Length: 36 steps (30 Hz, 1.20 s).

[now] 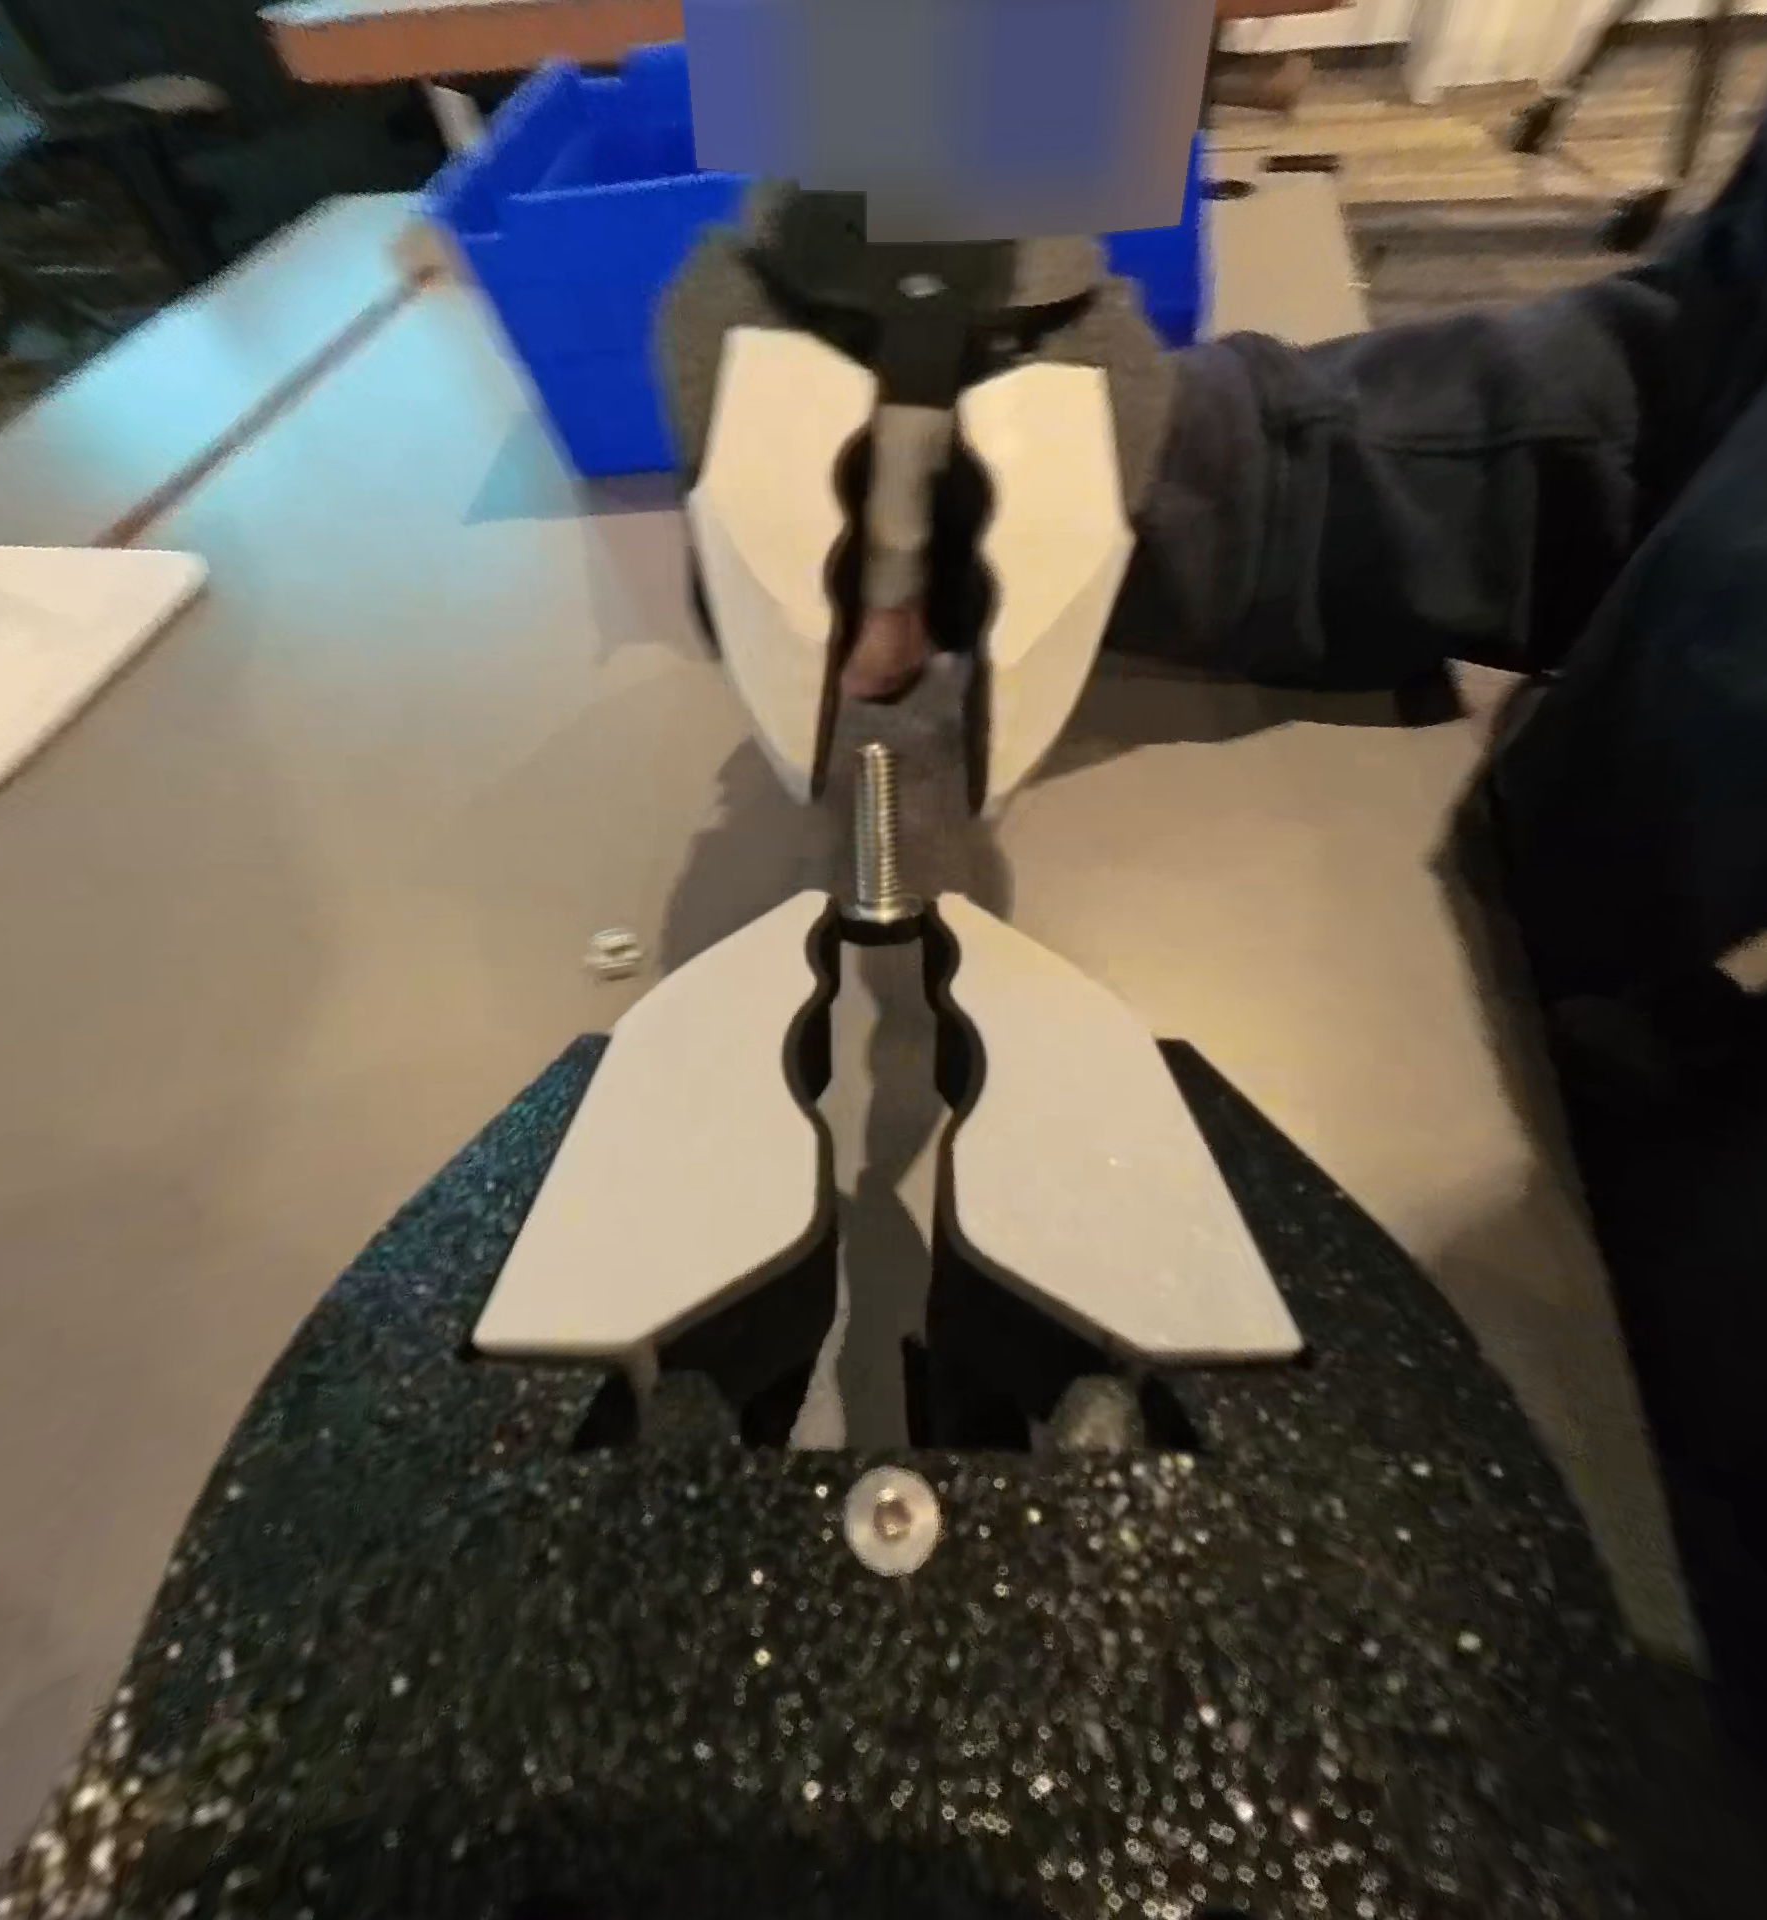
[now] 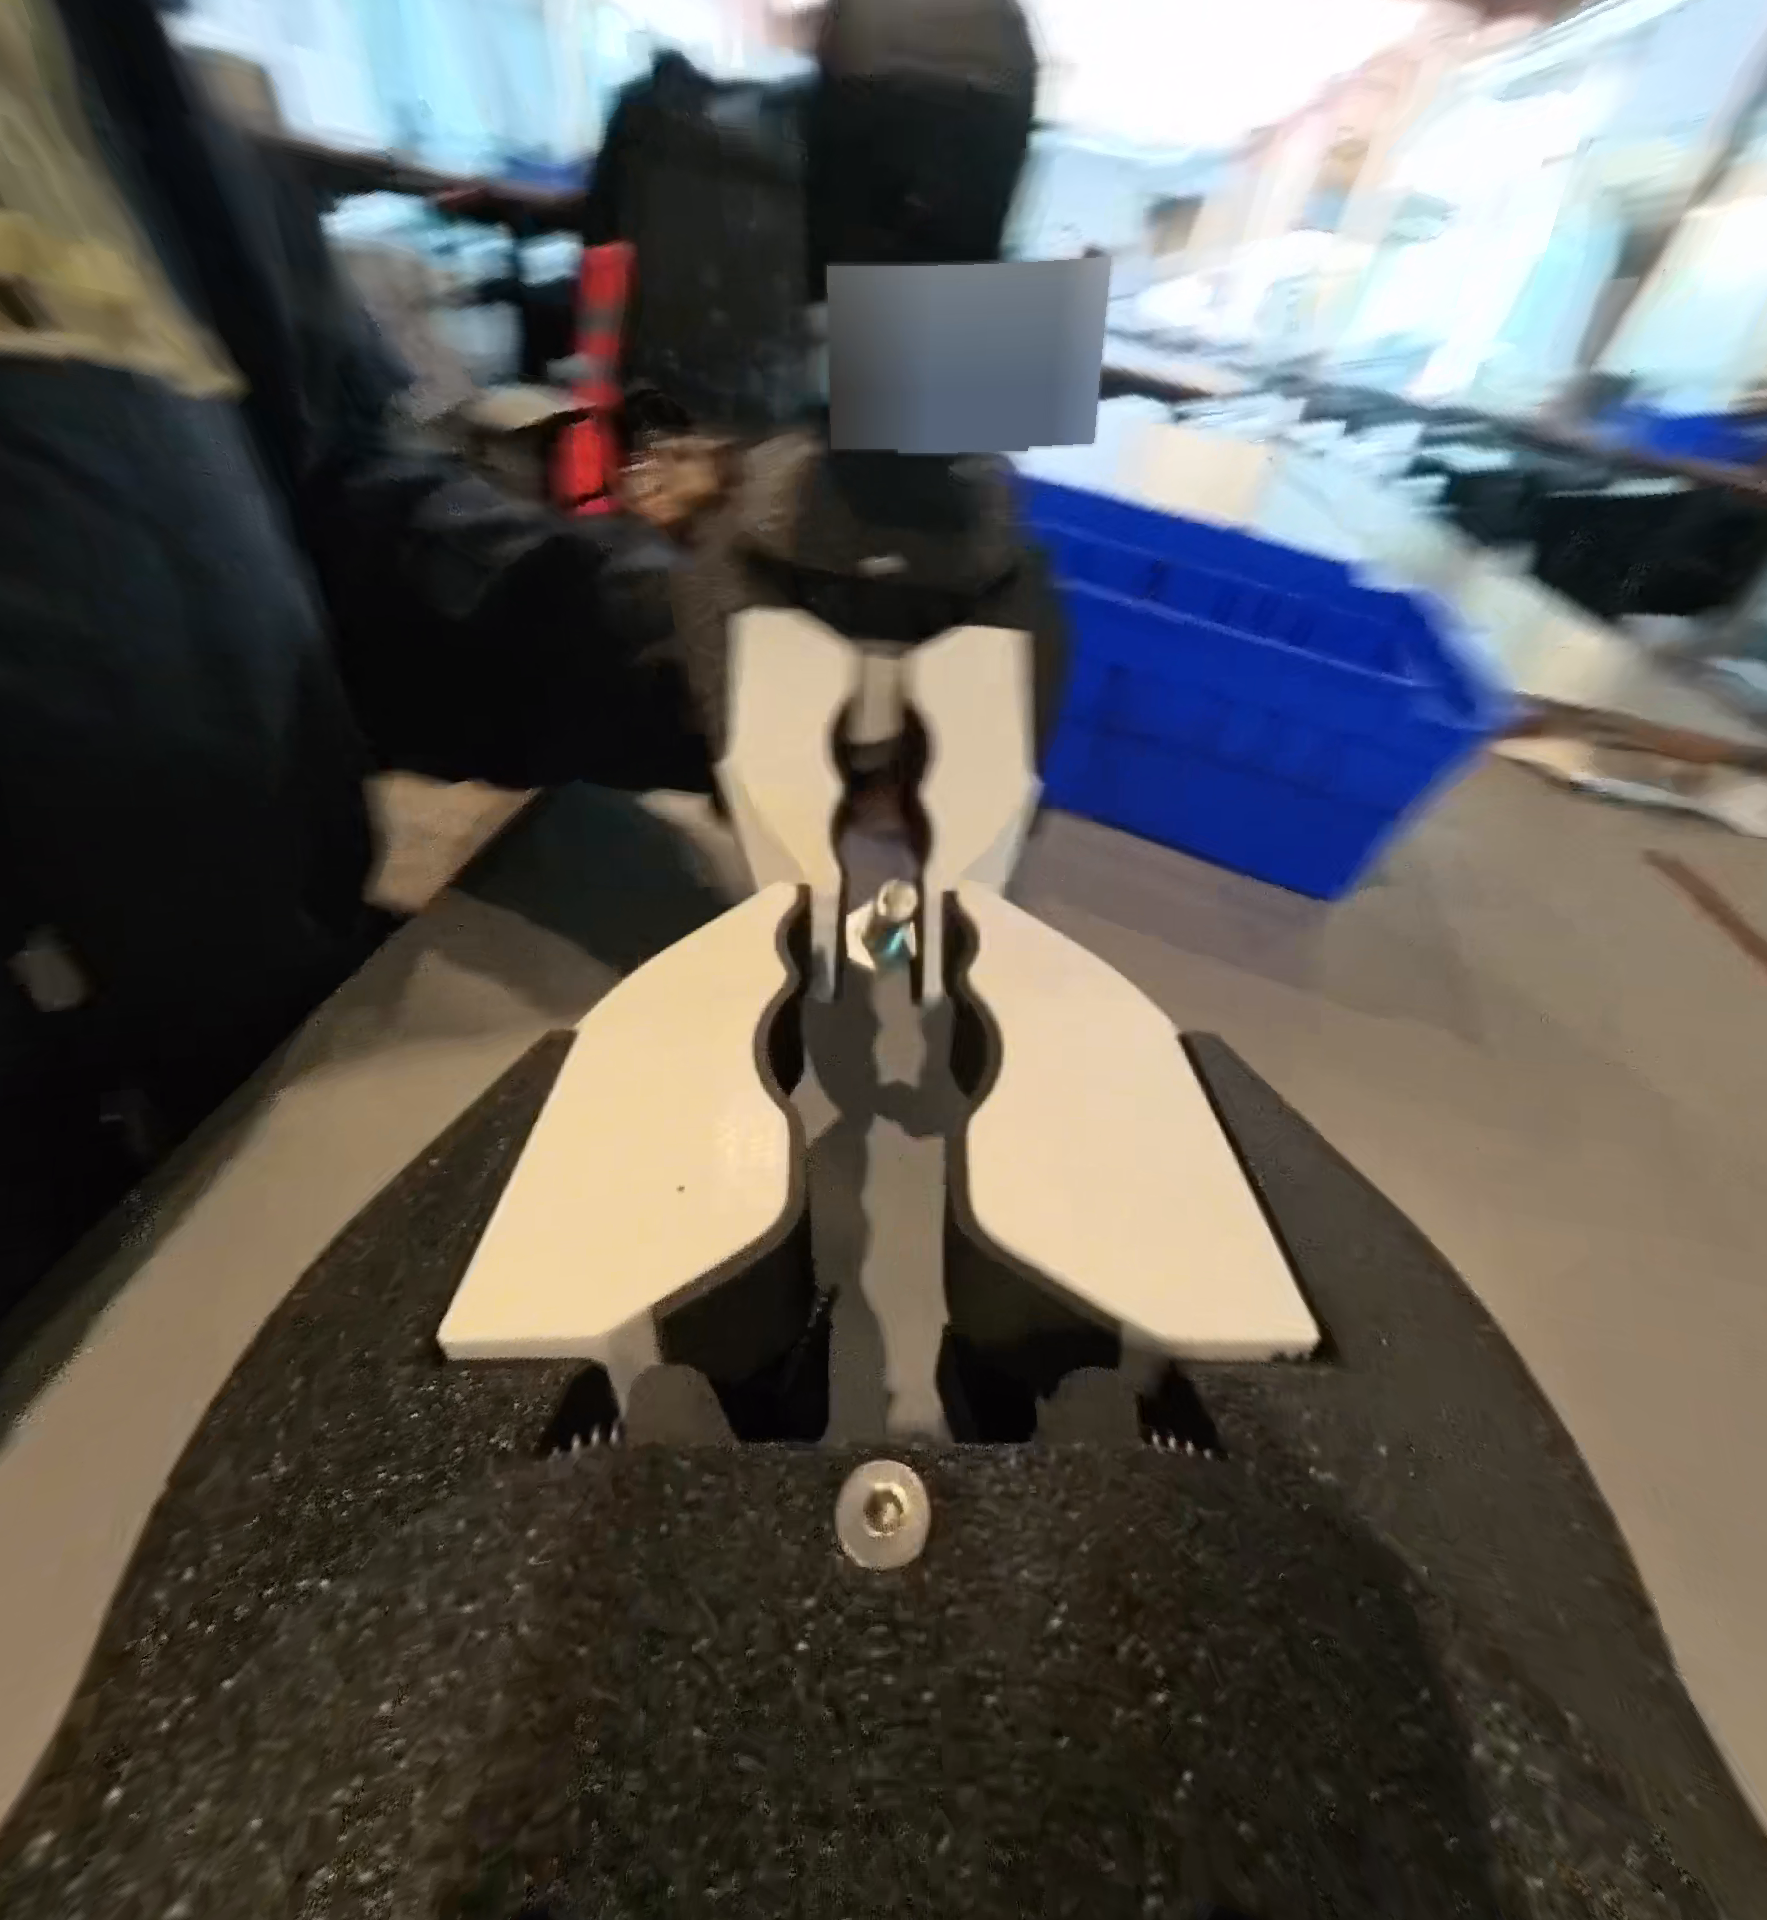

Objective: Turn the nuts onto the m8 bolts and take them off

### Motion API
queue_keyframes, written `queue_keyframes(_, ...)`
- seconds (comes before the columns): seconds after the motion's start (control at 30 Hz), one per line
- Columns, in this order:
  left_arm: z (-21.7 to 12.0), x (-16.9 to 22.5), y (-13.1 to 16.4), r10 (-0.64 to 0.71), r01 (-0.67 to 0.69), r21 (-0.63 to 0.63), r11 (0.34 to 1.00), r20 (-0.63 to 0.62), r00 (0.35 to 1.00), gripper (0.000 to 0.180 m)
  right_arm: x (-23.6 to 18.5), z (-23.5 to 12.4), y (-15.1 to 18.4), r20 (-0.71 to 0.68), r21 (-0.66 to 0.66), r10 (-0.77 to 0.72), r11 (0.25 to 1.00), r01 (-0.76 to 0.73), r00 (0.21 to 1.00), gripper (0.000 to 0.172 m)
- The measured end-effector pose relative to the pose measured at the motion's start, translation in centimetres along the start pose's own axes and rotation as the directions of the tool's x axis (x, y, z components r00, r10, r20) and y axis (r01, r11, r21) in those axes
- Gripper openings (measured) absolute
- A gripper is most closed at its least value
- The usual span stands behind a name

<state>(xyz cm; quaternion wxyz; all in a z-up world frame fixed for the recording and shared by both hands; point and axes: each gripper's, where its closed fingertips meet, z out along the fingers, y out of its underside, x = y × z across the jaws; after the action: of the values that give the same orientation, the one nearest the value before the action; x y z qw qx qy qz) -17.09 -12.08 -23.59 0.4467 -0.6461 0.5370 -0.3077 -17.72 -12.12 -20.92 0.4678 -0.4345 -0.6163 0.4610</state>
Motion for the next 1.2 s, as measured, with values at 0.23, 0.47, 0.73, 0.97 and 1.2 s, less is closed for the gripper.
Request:
queue_keyframes(0.23, -1.7, -7.5, 0.9, -0.074, 0.05, 0.065, 0.997, 0.445, 0.893, 0.014, 6.4, -3.1, 6.0, -0.404, -0.273, 0.134, 0.927, -0.259, 0.905, 0.026)
queue_keyframes(0.47, -0.6, -9.7, 3.3, 0.032, 0.029, -0.09, 0.995, 0.604, 0.796, 0.014, 6.8, -2.5, 11.8, -0.516, -0.497, 0.144, 0.753, -0.432, 0.844, 0.02)
queue_keyframes(0.73, 0.6, -8.8, 3.6, 0.052, 0.001, -0.097, 0.995, 0.546, 0.836, 0.014, 6.8, -1.8, 12.1, -0.522, -0.462, 0.238, 0.729, -0.505, 0.819, 0.015)
queue_keyframes(0.97, 1.6, -7.0, 2.9, 0.064, -0.051, -0.042, 0.998, 0.412, 0.909, 0.014, 6.2, -2.1, 3.8, -0.311, -0.056, 0.318, 0.935, -0.351, 0.896, 0.015)
queue_keyframes(1.2, 2.5, -5.3, 2.6, 0.122, -0.115, -0.042, 0.993, 0.322, 0.939, 0.014, 3.8, -0.9, 2.5, -0.199, -0.103, 0.135, 0.982, -0.157, 0.971, 0.015)
